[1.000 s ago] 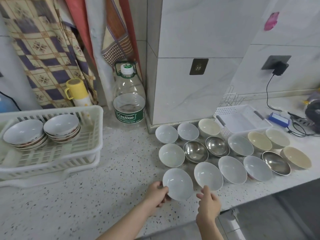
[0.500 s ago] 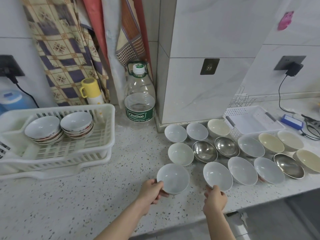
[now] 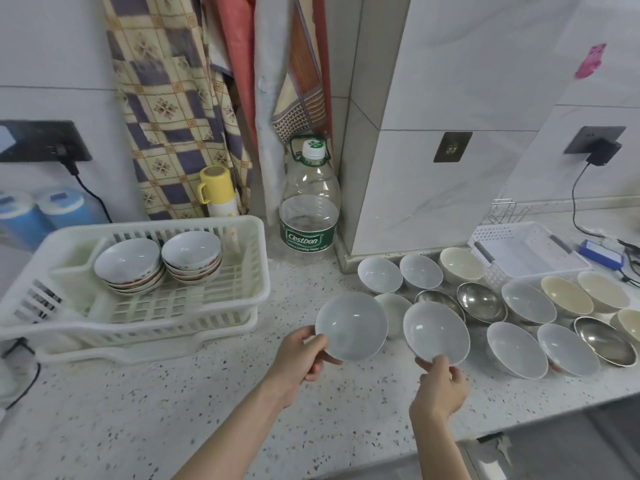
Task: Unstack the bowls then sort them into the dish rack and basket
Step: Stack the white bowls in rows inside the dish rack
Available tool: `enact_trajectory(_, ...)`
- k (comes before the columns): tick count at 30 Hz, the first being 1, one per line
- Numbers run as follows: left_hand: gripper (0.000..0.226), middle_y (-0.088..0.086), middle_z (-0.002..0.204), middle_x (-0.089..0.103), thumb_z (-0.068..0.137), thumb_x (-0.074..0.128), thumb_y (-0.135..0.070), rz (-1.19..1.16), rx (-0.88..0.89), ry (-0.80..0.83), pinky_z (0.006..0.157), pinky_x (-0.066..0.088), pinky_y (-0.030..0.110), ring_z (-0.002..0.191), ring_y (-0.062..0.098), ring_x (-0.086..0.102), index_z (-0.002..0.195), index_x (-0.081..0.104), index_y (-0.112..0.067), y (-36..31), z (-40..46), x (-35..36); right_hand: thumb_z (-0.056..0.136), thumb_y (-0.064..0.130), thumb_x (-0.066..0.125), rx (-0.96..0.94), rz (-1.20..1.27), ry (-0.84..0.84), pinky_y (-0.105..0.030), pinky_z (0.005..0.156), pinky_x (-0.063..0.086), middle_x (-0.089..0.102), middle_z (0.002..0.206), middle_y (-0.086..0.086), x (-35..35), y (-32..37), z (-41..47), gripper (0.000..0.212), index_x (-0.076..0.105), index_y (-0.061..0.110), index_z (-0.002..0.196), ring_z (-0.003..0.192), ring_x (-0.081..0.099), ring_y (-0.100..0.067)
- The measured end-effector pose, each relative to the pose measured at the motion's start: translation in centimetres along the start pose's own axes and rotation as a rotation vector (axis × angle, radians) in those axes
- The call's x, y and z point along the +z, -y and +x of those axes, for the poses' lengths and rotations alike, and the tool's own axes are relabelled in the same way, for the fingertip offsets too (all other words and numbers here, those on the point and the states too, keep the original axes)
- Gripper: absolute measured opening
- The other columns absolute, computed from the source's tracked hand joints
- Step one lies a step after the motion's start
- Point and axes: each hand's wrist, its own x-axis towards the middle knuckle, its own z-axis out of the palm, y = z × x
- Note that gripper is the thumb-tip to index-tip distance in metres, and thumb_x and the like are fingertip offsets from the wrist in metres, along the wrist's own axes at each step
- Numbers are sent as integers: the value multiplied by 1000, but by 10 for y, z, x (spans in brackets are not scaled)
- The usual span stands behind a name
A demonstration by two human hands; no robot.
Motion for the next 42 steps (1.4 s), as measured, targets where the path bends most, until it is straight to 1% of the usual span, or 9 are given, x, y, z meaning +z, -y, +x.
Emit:
enact_trajectory(6,27,24,77,74,83,49,-6,-78,89,-61,39,25,21,42,12,35,104,66,-9,-35,-24,-68,78,19,51,-97,-4,168,-29,48,27,63,73,-9,57,9,-64,5,54,20,74,54,31,-13)
enact_trajectory(13,25,25,77,73,84,48,-3,-168,191,-210,38,24,21,40,11,33,103,65,-7,-63,-50,-161,72,24,51,-249,-98,424,-25,52,31,52,54,13,122,10,-140,7,48,23,66,53,36,-11)
enact_trajectory(16,23,23,75,73,84,49,-2,-188,252,-304,36,25,20,40,12,32,99,64,-9,-70,-61,-200,78,25,55,-317,-210,543,-26,57,39,62,67,4,145,8,-167,13,61,17,86,61,47,-11)
enact_trajectory(19,28,20,76,74,85,51,-3,-174,308,-403,37,27,20,41,11,36,105,66,-15,-76,-72,-239,82,19,59,-356,-278,664,-28,57,44,69,67,4,168,3,-192,22,57,24,104,64,57,-12)
enact_trajectory(22,28,4,59,66,85,57,-4,-134,342,-486,38,32,20,42,8,45,108,65,-20,-79,-80,-274,84,12,58,-325,-323,750,-29,55,44,71,63,-1,190,-6,-213,27,54,26,108,59,60,-12)
enact_trajectory(26,31,0,57,67,88,58,-4,-113,325,-567,42,38,19,44,5,52,113,58,-21,-80,-80,-315,87,7,54,-251,-370,889,-22,41,38,72,62,-9,217,-16,-235,20,60,17,103,44,54,-11)
enact_trajectory(30,31,1,60,72,88,56,-5,-82,300,-653,47,42,22,46,3,55,117,56,-16,-80,-73,-344,88,12,55,-297,-538,958,-26,47,38,72,60,-10,239,-22,-250,16,60,27,90,37,52,-3)
enact_trajectory(35,35,5,61,71,84,55,-4,-101,277,-714,50,44,23,49,8,55,116,57,-17,-79,-63,-362,88,17,52,-388,-764,1009,-26,53,36,70,54,-8,259,-32,-258,15,64,22,80,34,43,-1)
enact_trajectory(42,33,2,58,69,87,56,0,-174,318,-719,49,47,21,46,5,58,116,57,-15,-69,-53,-371,87,20,48,-439,-1006,985,-24,50,39,70,53,-1,277,-46,-255,29,63,9,65,44,58,-7)
